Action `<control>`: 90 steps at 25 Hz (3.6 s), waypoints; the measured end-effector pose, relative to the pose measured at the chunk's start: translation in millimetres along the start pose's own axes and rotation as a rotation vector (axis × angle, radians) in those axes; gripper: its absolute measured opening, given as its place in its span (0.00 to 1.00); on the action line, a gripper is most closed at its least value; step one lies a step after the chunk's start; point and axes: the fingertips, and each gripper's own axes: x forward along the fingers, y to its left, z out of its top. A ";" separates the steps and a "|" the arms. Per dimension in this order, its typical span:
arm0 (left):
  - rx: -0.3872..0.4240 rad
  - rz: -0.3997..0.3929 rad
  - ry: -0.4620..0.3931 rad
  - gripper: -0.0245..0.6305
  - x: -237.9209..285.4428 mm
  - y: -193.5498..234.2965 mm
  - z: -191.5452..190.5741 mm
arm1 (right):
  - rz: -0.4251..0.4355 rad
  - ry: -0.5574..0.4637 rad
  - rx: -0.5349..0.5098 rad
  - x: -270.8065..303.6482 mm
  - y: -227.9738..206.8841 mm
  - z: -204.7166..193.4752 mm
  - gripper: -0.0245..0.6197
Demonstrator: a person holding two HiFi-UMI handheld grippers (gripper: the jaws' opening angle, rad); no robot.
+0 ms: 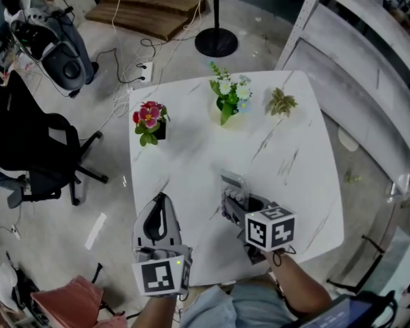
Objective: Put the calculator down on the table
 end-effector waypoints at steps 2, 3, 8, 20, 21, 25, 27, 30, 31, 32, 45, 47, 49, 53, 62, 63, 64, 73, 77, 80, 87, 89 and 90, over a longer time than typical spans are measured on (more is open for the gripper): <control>0.003 0.006 0.000 0.05 2.6 1.5 1.8 | 0.005 0.008 0.027 1.9 -2.6 0.9 0.27; 0.001 0.006 0.001 0.05 3.5 2.0 1.4 | 0.008 0.013 0.040 2.9 -3.7 1.3 0.27; 0.016 0.014 -0.001 0.05 7.2 4.3 1.3 | 0.020 0.066 0.103 10.1 -10.9 -7.7 0.27; -0.004 0.008 0.020 0.05 15.3 4.2 -3.9 | -0.033 0.065 0.056 13.1 -25.3 -9.4 0.31; -0.004 0.008 0.020 0.05 15.6 4.3 -3.5 | -0.041 0.065 0.038 12.4 -25.8 -9.0 0.32; -0.004 0.004 0.021 0.05 17.4 2.9 -4.0 | -0.060 0.062 0.003 11.2 -28.9 -8.3 0.34; -0.004 0.000 0.022 0.05 18.6 1.0 -4.7 | -0.065 0.059 0.002 10.3 -31.9 -8.0 0.36; 0.000 0.005 0.026 0.05 19.9 -0.4 -5.3 | -0.076 0.054 0.010 8.5 -38.2 -8.5 0.37; 0.003 0.010 0.027 0.05 20.2 -0.4 -5.1 | -0.082 0.055 0.010 8.0 -40.9 -9.1 0.39; 0.007 0.011 0.026 0.05 20.5 -1.0 -4.3 | -0.086 0.056 0.010 7.7 -43.1 -10.1 0.40; 0.027 0.003 -0.014 0.05 17.0 -12.5 11.2 | -0.089 0.004 0.024 -1.9 -51.4 -8.0 0.43; 0.026 -0.002 -0.022 0.05 14.4 -16.1 18.5 | -0.074 -0.023 0.007 -7.2 -43.6 1.4 0.42; 0.022 -0.005 -0.032 0.05 9.0 -20.2 25.5 | -0.055 -0.064 -0.012 -16.8 -32.7 14.0 0.42; 0.023 -0.009 -0.084 0.05 -1.3 -30.2 51.7 | -0.009 -0.207 -0.087 -48.9 -1.8 56.8 0.40; 0.035 -0.021 -0.283 0.05 -44.6 -52.4 153.0 | 0.051 -0.587 -0.375 -164.9 94.4 161.6 0.32; 0.036 -0.024 -0.306 0.05 -50.2 -54.3 163.8 | 0.045 -0.626 -0.406 -176.7 102.9 169.5 0.30; 0.037 -0.027 -0.327 0.05 -55.6 -56.2 174.1 | 0.040 -0.659 -0.435 -186.7 110.8 175.6 0.28; 0.063 -0.027 -0.441 0.05 -92.7 -62.1 220.4 | 0.004 -0.801 -0.536 -234.3 145.8 189.4 0.06; 0.073 -0.022 -0.460 0.05 -100.5 -64.4 226.6 | 0.011 -0.844 -0.561 -246.9 154.0 192.0 0.06; 0.075 -0.024 -0.467 0.05 -102.2 -66.1 227.0 | 0.012 -0.853 -0.570 -250.8 154.8 190.6 0.06; 0.072 -0.031 -0.468 0.05 -105.3 -66.8 226.7 | -0.002 -0.870 -0.593 -254.5 160.0 190.2 0.06; 0.076 -0.031 -0.470 0.05 -105.3 -67.3 227.3 | -0.002 -0.872 -0.603 -254.1 161.2 190.8 0.06; 0.076 -0.031 -0.474 0.05 -105.4 -67.6 228.5 | 0.001 -0.873 -0.605 -254.2 162.1 191.2 0.06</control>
